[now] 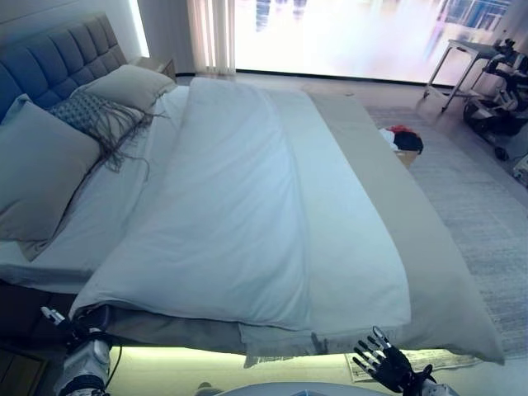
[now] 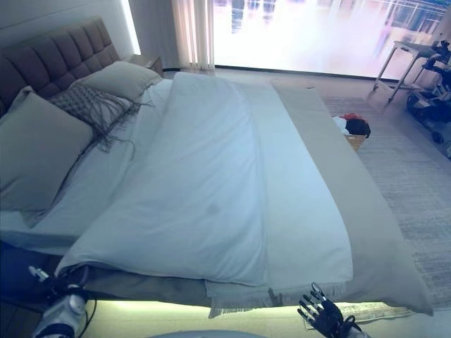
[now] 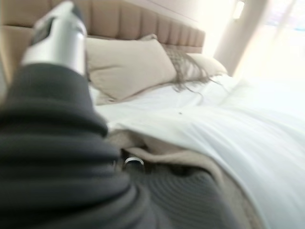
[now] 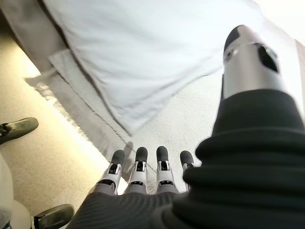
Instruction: Make the bed neatly
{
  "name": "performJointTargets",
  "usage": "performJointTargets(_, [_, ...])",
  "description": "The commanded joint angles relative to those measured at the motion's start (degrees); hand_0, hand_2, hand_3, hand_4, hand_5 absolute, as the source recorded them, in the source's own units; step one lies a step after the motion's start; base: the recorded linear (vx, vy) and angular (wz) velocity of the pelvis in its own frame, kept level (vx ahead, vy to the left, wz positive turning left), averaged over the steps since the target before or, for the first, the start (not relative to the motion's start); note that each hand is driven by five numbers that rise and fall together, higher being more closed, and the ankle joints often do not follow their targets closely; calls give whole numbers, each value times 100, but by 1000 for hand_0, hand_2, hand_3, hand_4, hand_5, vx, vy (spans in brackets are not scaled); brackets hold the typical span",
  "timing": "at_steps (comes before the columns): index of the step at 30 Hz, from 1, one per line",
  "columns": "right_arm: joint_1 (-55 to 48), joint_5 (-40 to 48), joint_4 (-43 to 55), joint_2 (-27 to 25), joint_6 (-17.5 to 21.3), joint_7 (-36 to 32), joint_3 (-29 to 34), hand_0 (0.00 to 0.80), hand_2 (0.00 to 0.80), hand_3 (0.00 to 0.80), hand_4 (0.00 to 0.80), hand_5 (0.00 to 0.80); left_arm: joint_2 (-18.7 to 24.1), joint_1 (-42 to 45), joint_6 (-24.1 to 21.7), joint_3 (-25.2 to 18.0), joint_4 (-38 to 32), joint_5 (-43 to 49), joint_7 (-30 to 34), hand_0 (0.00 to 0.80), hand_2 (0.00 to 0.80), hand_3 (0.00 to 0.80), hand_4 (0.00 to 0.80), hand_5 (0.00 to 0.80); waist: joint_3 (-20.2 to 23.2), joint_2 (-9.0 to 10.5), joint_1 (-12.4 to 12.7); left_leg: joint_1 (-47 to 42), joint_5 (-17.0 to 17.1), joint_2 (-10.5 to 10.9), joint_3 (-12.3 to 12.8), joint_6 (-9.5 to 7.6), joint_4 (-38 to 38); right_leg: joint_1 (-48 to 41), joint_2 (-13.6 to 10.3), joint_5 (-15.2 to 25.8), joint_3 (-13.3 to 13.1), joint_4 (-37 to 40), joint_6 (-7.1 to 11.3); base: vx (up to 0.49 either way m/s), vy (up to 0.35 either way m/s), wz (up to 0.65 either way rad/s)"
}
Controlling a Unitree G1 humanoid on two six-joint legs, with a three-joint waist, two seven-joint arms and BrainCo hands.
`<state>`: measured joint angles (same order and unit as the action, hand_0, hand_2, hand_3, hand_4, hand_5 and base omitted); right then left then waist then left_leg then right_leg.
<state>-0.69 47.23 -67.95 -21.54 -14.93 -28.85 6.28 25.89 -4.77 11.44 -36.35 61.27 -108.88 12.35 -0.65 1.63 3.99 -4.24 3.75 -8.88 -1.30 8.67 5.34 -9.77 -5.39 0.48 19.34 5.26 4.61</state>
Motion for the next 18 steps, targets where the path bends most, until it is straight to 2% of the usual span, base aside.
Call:
performJointTargets(1, [207,293,-406,-385,137,-54,290,0,0,0,0,0,1941,415,-798,-1746,495,-412,513,0,0,0,0,0,94,-164,745,55,-242,246,-9,-234,-57,-54,-861,-109,220,-266,445,-35,24,-7])
performJointTargets(5, [202,298,-538,-477,140,-138,407,0,0,0,0,0,2043,681,-744,-2054,858,-412,544,0,0,0,0,0,100,-124,847,97,-238,261,-68,-218,-46,-80,-843,-110,311,-215,460,-36,12,-8])
performJointTargets(9, [189,275,-607,-534,94,-168,603,0,0,0,0,0,1891,953,-726,-2284,1056,-412,525,0,0,0,0,0,62,-59,938,123,-252,277,-121,-209,-43,-95,-823,-132,382,-208,460,-19,4,-2])
performJointTargets(13, [149,186,-609,-579,46,-207,760,0,0,0,0,0,1704,1174,-793,-2434,1099,-412,508,0,0,0,0,0,12,-2,1014,142,-254,293,-184,-214,-43,-107,-814,-137,441,-214,454,-10,7,0])
performJointTargets(18, [123,255,-579,-594,46,-194,796,0,0,0,0,0,1687,1283,-488,-2447,1142,-412,615,0,0,0,0,0,-33,35,1099,130,-302,312,-287,-228,-49,-133,-803,-182,505,-237,431,0,0,0])
